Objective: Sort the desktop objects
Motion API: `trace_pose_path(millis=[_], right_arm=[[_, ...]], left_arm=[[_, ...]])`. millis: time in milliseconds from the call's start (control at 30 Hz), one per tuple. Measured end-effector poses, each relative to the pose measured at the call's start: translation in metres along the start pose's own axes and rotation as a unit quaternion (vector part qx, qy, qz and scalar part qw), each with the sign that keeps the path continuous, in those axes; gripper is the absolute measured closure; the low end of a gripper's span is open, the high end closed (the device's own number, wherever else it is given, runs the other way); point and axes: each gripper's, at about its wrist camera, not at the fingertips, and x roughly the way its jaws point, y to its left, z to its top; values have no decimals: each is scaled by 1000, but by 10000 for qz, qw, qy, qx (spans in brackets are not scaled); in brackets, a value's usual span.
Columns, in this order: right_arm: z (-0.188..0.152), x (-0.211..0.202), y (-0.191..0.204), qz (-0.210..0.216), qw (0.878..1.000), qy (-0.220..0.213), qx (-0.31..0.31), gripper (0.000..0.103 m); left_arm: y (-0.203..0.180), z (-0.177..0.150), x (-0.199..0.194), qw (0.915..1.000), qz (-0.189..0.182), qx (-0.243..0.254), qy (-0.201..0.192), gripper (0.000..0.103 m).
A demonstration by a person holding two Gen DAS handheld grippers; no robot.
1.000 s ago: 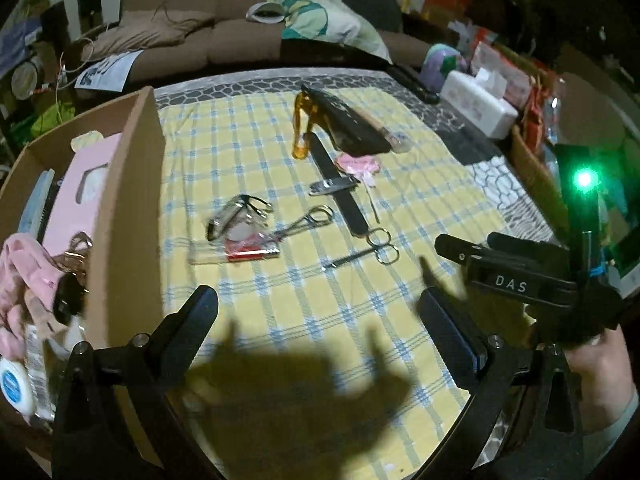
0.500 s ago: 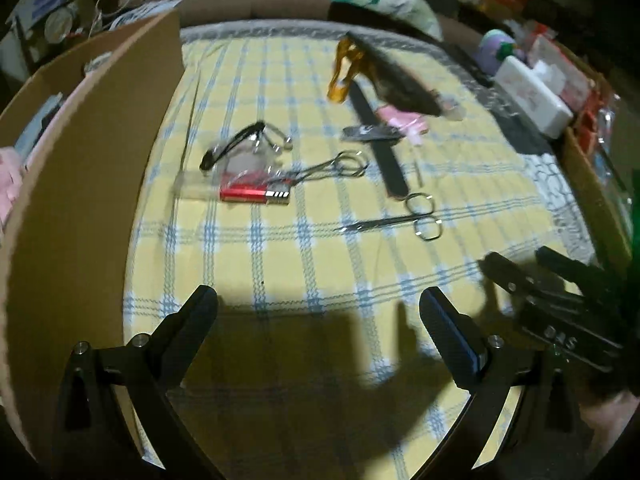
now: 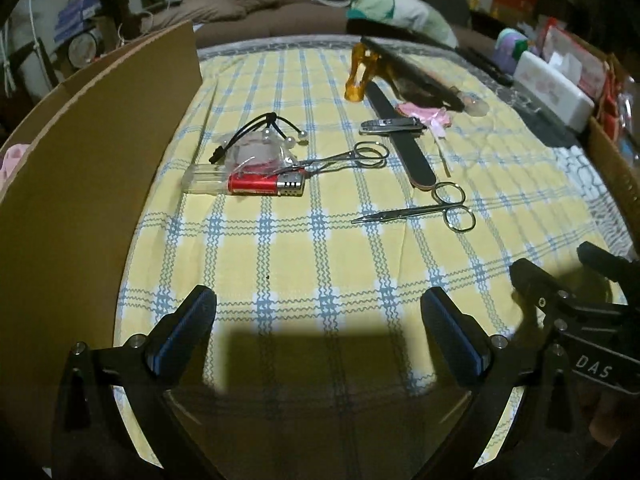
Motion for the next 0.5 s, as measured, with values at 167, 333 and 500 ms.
trace_pose_path(millis=[167,333,500], right_arm=[[1,0,0,0,10000,0,0,0],[0,0,0,0,10000,0,0,0],[0,0,0,0,10000,0,0,0]], left_arm=[[-1,1,0,10000,0,0,2,0],[-1,1,-1,10000,1,-1,2,0],[-1,2,-1,10000,1,-1,3,0]])
